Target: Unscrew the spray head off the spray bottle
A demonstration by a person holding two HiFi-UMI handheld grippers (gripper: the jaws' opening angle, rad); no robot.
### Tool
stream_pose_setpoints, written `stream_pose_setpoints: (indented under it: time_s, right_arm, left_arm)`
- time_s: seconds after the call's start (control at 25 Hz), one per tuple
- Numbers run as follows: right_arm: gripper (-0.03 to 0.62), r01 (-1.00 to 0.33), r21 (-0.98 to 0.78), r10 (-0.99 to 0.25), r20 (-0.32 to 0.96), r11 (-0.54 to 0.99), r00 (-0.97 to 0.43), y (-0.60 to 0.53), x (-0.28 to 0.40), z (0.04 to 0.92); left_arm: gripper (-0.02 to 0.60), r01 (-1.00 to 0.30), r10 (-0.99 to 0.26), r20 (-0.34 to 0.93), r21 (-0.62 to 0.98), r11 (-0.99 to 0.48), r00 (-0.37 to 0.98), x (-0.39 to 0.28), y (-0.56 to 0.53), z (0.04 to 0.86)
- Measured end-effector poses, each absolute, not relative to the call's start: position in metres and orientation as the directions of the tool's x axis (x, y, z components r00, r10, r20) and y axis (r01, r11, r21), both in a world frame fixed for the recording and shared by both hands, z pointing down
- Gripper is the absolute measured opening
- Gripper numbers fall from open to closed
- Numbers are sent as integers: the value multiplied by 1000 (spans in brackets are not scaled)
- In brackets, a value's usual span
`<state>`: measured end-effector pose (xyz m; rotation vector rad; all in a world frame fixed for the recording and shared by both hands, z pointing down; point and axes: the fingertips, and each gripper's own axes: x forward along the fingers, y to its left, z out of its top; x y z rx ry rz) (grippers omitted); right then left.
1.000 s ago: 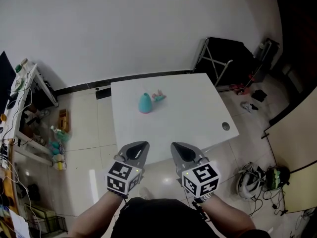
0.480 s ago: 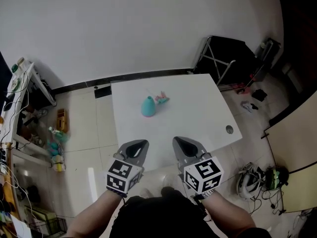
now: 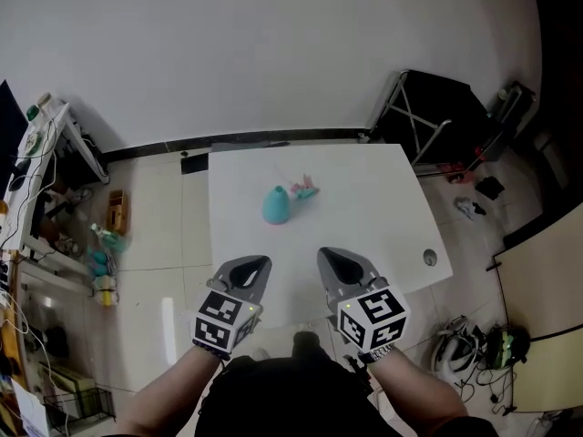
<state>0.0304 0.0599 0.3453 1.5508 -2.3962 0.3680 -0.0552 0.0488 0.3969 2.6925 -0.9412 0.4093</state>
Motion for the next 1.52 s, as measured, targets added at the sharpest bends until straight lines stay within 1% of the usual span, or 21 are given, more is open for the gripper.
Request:
stream_pose_setpoints:
  time_s: [0.2,0.72,1.2,1.32,1.52]
  right_arm:
    - [-8,-895,-83,-818,376,438,-435,31,48,356]
    - [-8,-833,-107,-717,457,544,-527,-43,95,393]
    - [-8,-750,-139,-592,528,646,-608,-79,121,435]
    - [-8,-723,-117,-563,548,681,-619,-88,127,444]
    - [-2,-673,-69,-516,586,737,-625,-97,123,457]
  left_arm:
    - [15,-677,-590,375,160,-719,715,-41,26,410]
    - [76,-776,-629,496,164,-609,598,-10,-18,451]
    - [179,-871,-666,588,149,-469,459,2,-45,490]
    - [204,-890,-678,599,145,-433,427,3,-51,496]
    - [270,-908,-683,617,139,-395,392,-1,-58,507]
